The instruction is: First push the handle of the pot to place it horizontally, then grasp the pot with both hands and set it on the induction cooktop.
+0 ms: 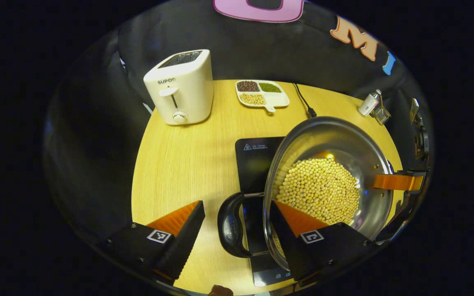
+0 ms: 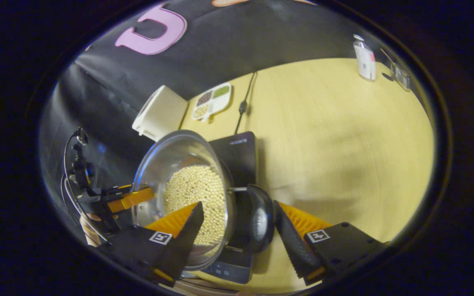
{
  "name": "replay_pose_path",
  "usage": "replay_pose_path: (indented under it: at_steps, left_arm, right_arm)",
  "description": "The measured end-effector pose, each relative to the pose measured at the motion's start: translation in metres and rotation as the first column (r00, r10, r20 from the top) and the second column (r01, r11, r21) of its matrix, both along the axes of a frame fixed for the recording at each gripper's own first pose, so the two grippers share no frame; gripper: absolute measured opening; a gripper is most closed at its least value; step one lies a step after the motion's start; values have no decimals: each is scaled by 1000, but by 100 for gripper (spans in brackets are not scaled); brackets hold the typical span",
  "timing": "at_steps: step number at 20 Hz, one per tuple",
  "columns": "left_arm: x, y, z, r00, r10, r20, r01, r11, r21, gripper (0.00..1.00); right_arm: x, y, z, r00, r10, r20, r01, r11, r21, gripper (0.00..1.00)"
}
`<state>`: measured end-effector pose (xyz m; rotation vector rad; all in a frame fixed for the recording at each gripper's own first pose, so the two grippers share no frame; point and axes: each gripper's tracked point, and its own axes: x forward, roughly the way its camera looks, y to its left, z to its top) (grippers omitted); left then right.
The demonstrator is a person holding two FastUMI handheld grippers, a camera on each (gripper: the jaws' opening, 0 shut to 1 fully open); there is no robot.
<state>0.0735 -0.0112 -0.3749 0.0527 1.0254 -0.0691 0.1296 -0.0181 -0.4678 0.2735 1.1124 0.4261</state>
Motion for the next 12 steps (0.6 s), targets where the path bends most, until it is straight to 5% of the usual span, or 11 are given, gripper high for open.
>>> replay_pose_path:
  at_steps: [5,7,8,12]
  left_arm:
    - [0,-24,28,993,2,114,1,1000,-26,98]
    - [-2,-23,40,989,12,145,-10,1000,-13,98]
    - [-5,-24,45,987,17,159,-16,1000,-8,98]
    - [-14,-35,65,977,23,210,-23,1000,-2,98]
  right_arm:
    - [15,-14,25,993,-44,113,45,999,-6,92]
    - [19,-23,36,986,-62,155,63,998,-4,100]
    - [21,-30,42,982,-67,175,69,998,-7,92]
    - [15,-58,69,965,-76,252,88,995,-38,92]
